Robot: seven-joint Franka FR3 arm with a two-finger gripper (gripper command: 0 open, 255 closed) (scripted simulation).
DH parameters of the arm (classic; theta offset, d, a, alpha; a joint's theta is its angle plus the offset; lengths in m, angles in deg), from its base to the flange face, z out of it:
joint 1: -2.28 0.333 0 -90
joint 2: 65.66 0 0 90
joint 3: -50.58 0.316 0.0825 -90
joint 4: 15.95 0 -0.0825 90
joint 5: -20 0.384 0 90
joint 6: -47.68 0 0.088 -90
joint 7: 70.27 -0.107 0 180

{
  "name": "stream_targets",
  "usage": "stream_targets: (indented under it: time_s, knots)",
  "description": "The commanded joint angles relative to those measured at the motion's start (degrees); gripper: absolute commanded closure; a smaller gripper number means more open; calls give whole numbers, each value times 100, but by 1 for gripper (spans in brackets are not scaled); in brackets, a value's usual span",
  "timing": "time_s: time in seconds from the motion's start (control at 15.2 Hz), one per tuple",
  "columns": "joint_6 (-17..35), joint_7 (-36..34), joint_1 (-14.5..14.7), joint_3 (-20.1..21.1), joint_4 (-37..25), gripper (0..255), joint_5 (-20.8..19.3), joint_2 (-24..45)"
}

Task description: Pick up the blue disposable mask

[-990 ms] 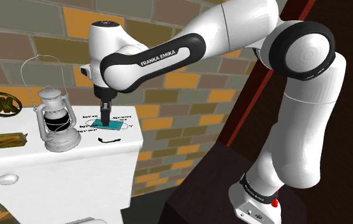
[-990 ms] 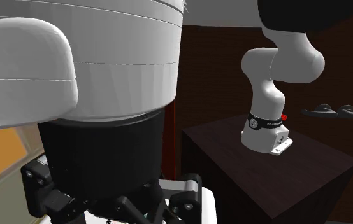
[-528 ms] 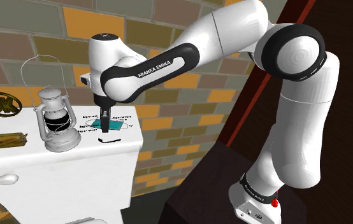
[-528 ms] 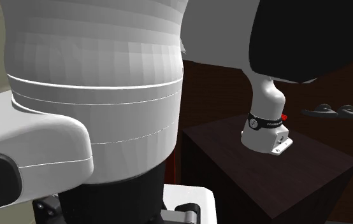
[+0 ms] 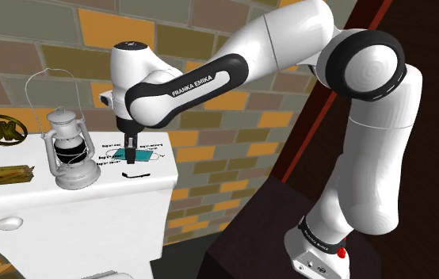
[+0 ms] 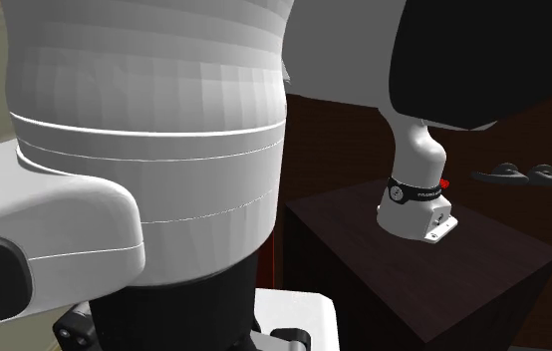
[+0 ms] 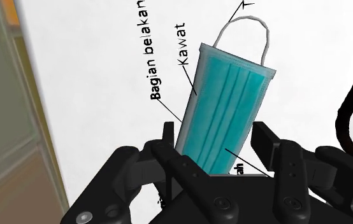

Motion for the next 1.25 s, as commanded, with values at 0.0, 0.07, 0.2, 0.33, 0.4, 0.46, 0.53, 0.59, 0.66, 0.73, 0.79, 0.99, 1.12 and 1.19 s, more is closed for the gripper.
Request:
stream_targets:
  time_s: [0.0,0.07,0.2,0.33,0.4,0.46,0.53,0.59,0.66,0.73,0.79,0.99,1.12,1.19]
  knots:
    - [-1,4,-2,-4,10,255,-3,16]
    - [0,1,-1,-2,17,255,-3,10]
    - [-127,23,-9,10,-36,255,25,-66]
    - [-255,45,-16,22,-96,255,52,-137]
    - [-321,55,-19,27,-129,255,64,-170]
    - [-386,66,-22,32,-163,255,76,-203]
    - [-452,76,-24,36,-197,255,88,-235]
    - [-518,86,-26,41,-233,255,100,-266]
    - [-584,96,-28,45,-270,255,112,-296]
    - [-651,105,-30,49,-309,255,123,-325]
    - [-718,115,-32,52,-349,255,134,-353]
    - [-921,142,-36,63,-477,255,164,-431]
    - [-999,152,-37,66,-529,255,175,-458]
    - [-999,151,-37,66,-530,255,174,-458]
